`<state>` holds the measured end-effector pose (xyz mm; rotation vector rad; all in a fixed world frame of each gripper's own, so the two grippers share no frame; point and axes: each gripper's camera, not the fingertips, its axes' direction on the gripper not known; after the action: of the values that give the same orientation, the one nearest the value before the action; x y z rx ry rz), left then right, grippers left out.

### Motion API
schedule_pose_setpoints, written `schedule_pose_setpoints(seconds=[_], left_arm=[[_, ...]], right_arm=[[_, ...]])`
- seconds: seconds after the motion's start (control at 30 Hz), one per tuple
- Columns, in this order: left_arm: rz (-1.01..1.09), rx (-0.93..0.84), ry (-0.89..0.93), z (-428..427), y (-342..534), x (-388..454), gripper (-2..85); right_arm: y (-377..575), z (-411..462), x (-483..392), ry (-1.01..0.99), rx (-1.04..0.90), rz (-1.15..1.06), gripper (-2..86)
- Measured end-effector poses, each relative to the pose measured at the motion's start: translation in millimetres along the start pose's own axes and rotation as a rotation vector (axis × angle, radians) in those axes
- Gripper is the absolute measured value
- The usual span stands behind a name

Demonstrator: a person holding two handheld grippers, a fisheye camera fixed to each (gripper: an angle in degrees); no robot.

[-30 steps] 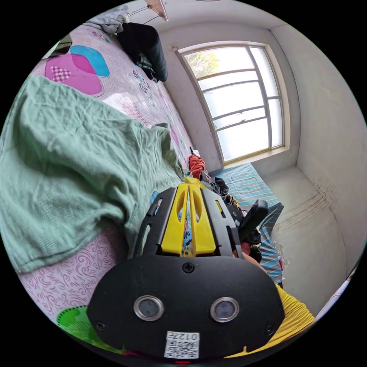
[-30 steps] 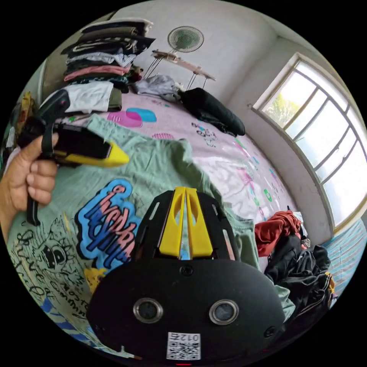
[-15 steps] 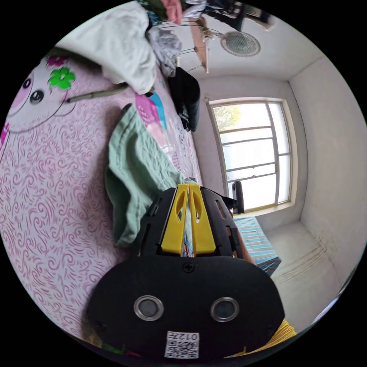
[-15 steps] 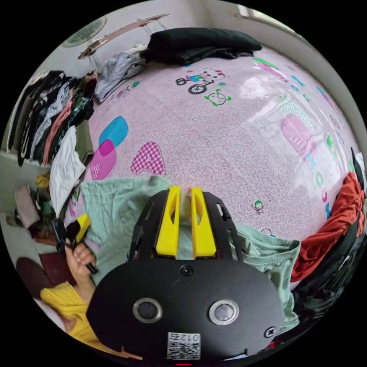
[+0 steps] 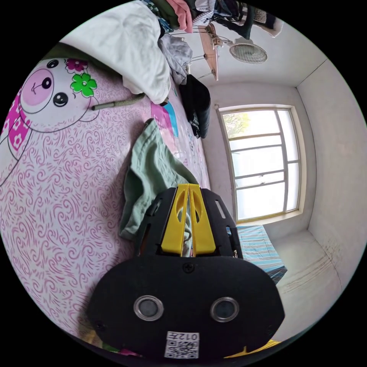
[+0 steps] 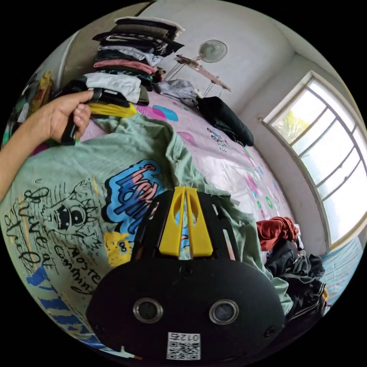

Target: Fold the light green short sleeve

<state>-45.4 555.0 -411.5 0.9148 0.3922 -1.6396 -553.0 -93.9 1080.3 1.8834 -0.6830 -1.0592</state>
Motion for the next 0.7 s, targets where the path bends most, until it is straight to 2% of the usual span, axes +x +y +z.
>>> schedule_pose_setpoints(seconds=[0.07,0.17,0.33,0.5,0.6,0.7], left_arm=[[0.001,-0.002,-0.003,-1.4,-2.5,0.5,0.5],[0.000,0.000,-0.003,-3.4,-6.3,1.6,0.4],[-0.002,0.000,-0.001,-4.8,-12.7,5.0,0.5],[0.003,-0.001,0.001,-3.5,-18.0,10.5,0.6],[0.036,-0.002,-0.018,-2.1,-21.4,19.7,0.6],[0.135,0.015,-0.136,-3.6,-25.2,42.5,0.6]], right_arm=[[-3.5,-7.2,31.9,-0.045,0.044,0.132,3.6],[-11.9,4.0,61.0,-0.131,0.034,0.213,5.3],[-36.8,66.0,69.2,-0.202,-0.150,0.191,7.4],[-70.5,127.9,56.6,-0.279,-0.363,0.050,1.6],[-106.5,146.0,90.9,-0.258,-0.323,0.134,0.5],[-142.9,172.5,144.7,-0.161,-0.254,0.298,0.2]])
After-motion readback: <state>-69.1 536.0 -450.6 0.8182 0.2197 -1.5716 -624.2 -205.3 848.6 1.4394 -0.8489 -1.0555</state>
